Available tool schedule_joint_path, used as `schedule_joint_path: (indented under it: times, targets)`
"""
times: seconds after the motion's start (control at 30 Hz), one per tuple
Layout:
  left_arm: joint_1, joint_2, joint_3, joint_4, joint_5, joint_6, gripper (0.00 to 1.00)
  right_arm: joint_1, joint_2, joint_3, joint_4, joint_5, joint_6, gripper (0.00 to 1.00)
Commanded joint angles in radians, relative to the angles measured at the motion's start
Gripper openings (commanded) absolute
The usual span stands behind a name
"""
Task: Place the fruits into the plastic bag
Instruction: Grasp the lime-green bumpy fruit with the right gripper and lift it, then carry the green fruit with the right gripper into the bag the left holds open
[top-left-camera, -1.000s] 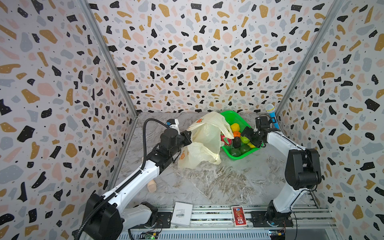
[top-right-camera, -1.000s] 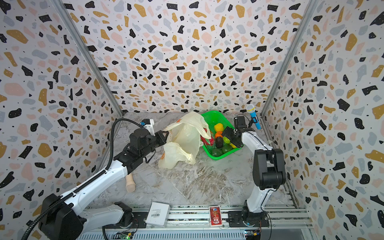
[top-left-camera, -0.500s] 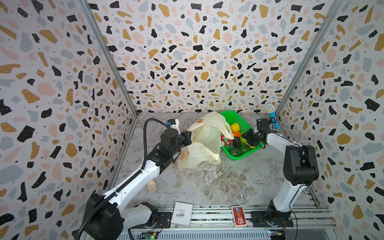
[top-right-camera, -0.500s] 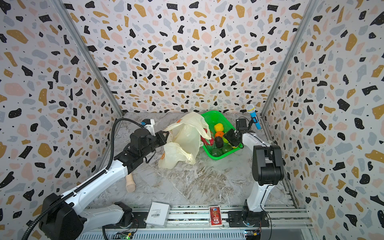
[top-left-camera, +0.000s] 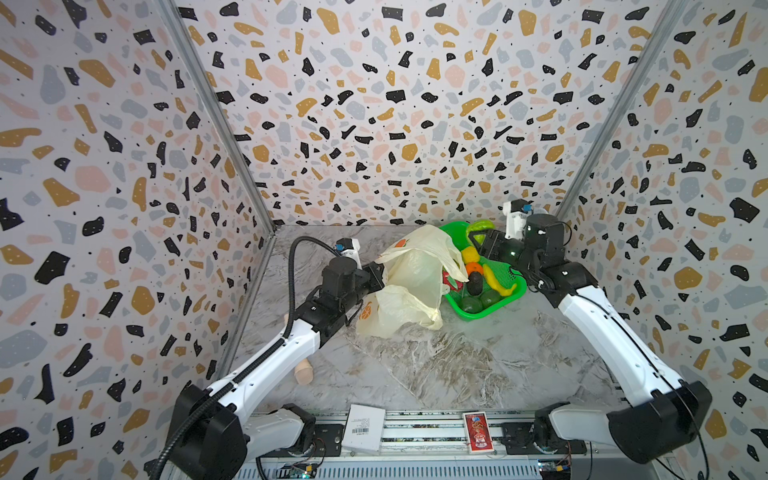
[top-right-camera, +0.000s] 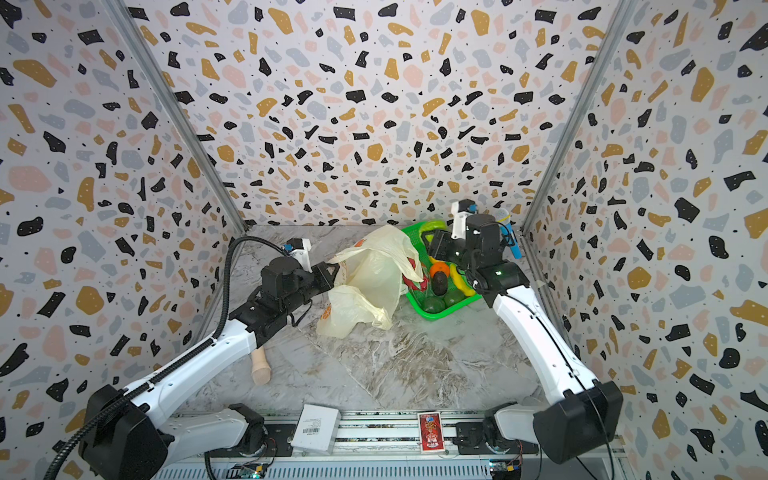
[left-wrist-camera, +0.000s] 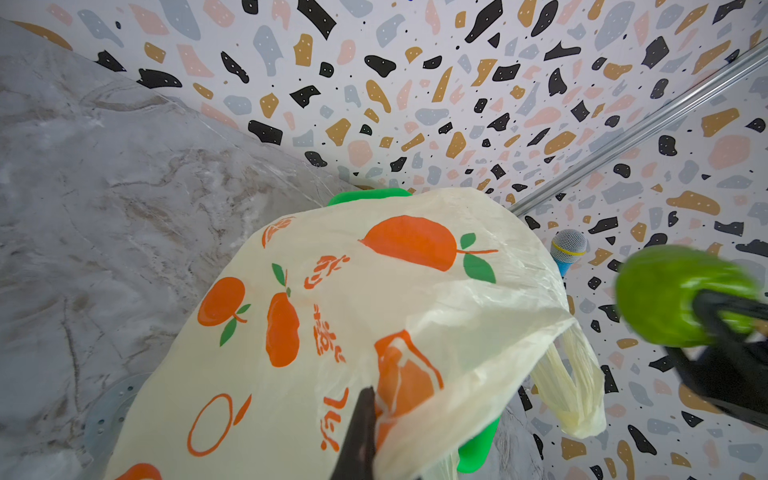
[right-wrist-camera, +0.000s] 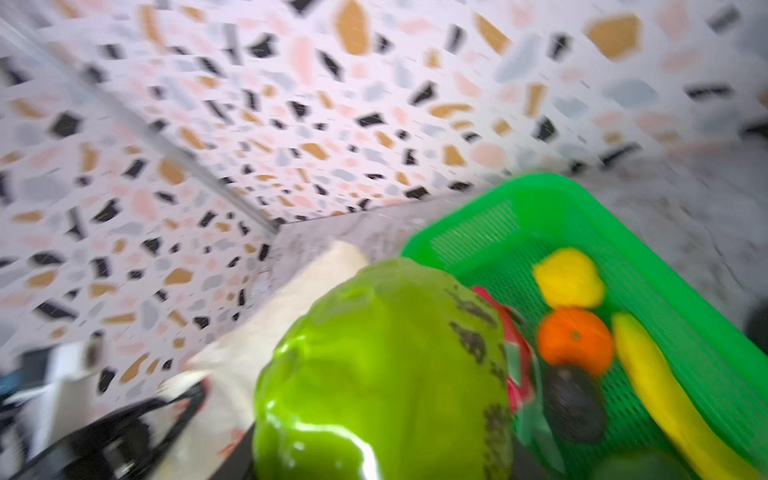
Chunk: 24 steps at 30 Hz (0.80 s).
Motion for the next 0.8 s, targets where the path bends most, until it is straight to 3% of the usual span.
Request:
schedule_joint_path:
  times: [0.0, 0.13, 0.33, 0.63, 0.77]
  targets:
    - [0.005, 0.007, 0.024, 0.048, 0.030, -0.018, 0.00, 0.113, -0.026, 0.035, -0.010, -0.001, -0.138, 0.30]
    - [0.005, 0.013, 0.045, 0.088, 0.097, -0.095, 0.00, 0.210, 0.057, 0.108, -0.057, -0.093, -0.142, 0.31]
    - [0.005, 0.038, 0.114, 0.203, 0.233, -0.249, 0.00, 0.223, 0.198, 0.235, -0.173, -0.123, -0.125, 0.32]
    - [0.004, 0.039, 0.080, 0.276, 0.257, -0.366, 0.00, 0.227, 0.381, 0.442, -0.395, -0.145, -0.196, 0.34]
    - [0.004, 0.046, 0.075, 0.227, 0.226, -0.337, 0.00, 0.245, 0.325, 0.409, -0.335, -0.114, -0.207, 0.34]
